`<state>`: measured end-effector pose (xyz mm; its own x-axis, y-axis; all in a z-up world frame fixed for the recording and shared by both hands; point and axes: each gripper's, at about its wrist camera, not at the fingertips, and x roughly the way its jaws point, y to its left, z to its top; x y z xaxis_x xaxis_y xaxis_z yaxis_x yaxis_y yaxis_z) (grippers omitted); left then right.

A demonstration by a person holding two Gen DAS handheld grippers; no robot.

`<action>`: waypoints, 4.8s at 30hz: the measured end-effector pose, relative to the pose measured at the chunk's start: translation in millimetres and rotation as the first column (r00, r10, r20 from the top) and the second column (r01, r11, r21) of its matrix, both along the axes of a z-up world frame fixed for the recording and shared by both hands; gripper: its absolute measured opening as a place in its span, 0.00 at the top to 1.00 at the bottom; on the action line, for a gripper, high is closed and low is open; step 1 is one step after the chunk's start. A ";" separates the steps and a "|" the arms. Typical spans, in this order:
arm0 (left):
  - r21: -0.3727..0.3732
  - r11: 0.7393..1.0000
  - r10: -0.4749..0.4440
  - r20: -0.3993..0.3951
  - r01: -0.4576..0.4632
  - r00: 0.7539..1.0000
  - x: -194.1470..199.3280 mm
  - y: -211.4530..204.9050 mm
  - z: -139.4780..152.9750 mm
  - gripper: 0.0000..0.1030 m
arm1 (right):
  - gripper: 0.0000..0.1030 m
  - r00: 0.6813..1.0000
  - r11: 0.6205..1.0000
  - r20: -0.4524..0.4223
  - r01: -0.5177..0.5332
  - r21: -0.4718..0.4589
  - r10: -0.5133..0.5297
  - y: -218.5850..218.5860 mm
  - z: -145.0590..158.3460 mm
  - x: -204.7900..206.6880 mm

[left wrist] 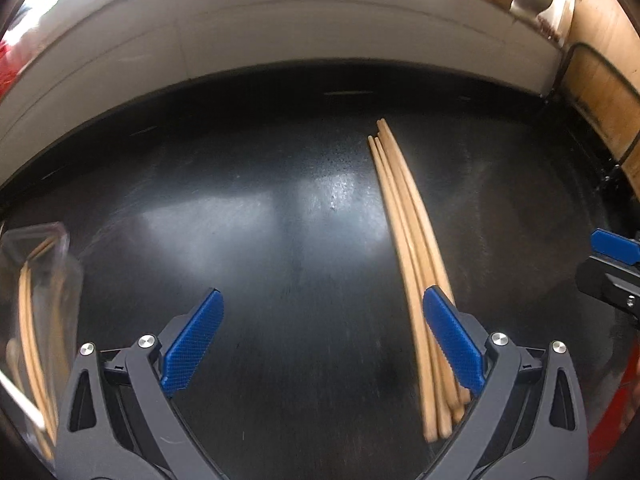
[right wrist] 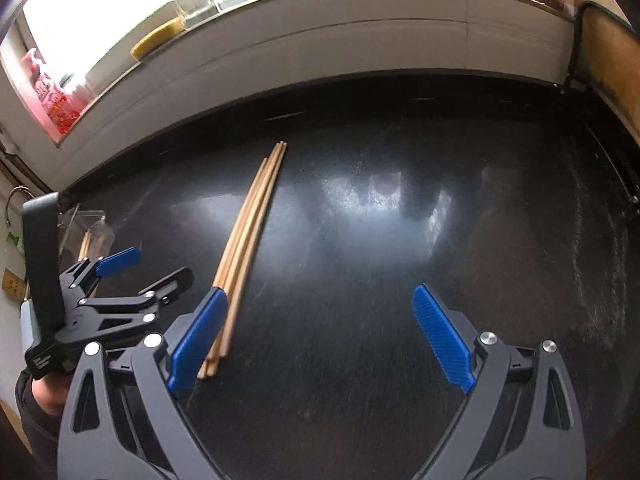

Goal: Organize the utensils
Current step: 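Move both tools back over the remaining chopsticks, then grasp one chopstick with the left tool while the right tool grasps another, then carry both chopsticks into the clear tray and open both tools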

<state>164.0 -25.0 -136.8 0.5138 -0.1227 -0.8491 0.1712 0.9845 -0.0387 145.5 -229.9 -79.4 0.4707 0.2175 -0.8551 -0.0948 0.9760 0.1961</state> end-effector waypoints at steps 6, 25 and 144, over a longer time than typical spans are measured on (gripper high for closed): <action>0.003 0.999 -0.036 -0.020 0.036 0.999 24.4 -5.5 -17.3 0.06 | 0.11 1.000 1.000 -0.013 -0.007 -0.012 0.007 0.8 -7.7 19.4; 0.042 0.999 -0.005 0.012 0.005 1.000 29.2 31.3 -18.2 0.05 | 0.11 0.993 0.986 -0.081 -0.091 -0.142 0.080 53.6 -53.3 73.1; -0.070 0.873 0.486 0.188 -0.482 0.853 -189.1 254.9 142.4 0.94 | 0.93 0.863 0.818 0.103 -0.502 0.282 0.494 362.5 64.9 -55.5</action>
